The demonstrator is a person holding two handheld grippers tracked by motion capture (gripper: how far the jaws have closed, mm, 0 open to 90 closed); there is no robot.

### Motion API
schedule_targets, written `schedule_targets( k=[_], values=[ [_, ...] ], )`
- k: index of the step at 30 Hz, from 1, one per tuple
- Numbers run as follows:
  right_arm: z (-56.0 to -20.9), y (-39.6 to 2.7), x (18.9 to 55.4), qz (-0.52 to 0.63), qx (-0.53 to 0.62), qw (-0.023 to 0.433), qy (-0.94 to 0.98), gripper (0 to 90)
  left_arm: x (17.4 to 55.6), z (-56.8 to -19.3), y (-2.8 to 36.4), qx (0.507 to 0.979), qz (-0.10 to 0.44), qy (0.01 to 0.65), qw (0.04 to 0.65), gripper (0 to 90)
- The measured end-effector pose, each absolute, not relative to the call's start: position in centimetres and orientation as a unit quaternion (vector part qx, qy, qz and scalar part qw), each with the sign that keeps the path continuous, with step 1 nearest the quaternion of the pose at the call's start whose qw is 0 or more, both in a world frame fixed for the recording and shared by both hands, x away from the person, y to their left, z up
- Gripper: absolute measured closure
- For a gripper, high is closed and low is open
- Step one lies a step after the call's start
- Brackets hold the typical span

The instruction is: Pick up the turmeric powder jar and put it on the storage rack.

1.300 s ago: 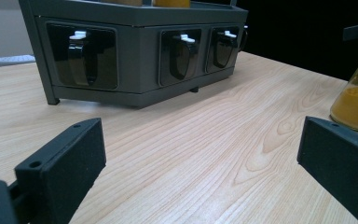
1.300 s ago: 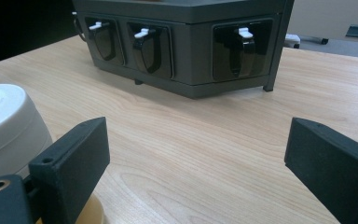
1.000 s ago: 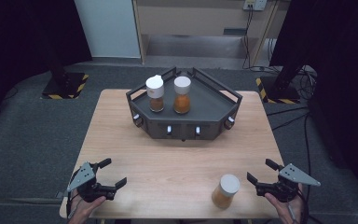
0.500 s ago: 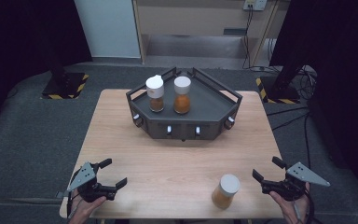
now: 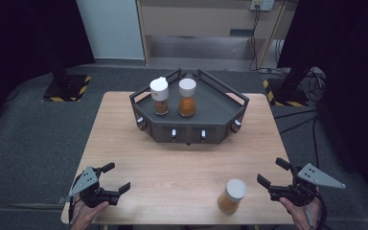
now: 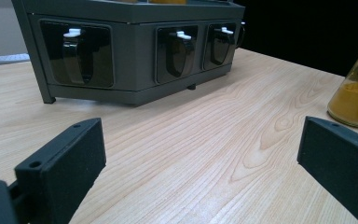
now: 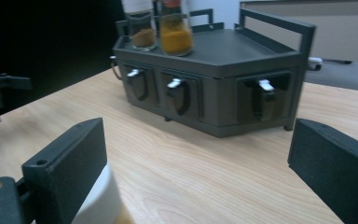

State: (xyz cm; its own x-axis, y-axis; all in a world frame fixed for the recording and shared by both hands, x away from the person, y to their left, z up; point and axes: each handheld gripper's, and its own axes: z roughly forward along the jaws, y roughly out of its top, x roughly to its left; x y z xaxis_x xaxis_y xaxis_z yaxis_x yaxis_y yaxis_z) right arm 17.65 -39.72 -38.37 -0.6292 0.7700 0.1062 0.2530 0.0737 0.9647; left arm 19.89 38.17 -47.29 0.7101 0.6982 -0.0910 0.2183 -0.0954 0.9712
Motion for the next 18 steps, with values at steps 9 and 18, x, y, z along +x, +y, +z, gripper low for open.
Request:
schedule_targets(
  k=[9,18],
  values=[
    [-36.4,-37.8,17.2,0.565,0.321,0.217,0.728,5.2,20.0,-47.4,38.2,0.711,0.202,0.322,0.592,0.0],
    [-36.3,-36.2,17.8,0.557,0.298,0.192,0.751,6.3,19.9,-47.4,38.2,0.711,0.202,0.322,0.592,0.0]
  ],
)
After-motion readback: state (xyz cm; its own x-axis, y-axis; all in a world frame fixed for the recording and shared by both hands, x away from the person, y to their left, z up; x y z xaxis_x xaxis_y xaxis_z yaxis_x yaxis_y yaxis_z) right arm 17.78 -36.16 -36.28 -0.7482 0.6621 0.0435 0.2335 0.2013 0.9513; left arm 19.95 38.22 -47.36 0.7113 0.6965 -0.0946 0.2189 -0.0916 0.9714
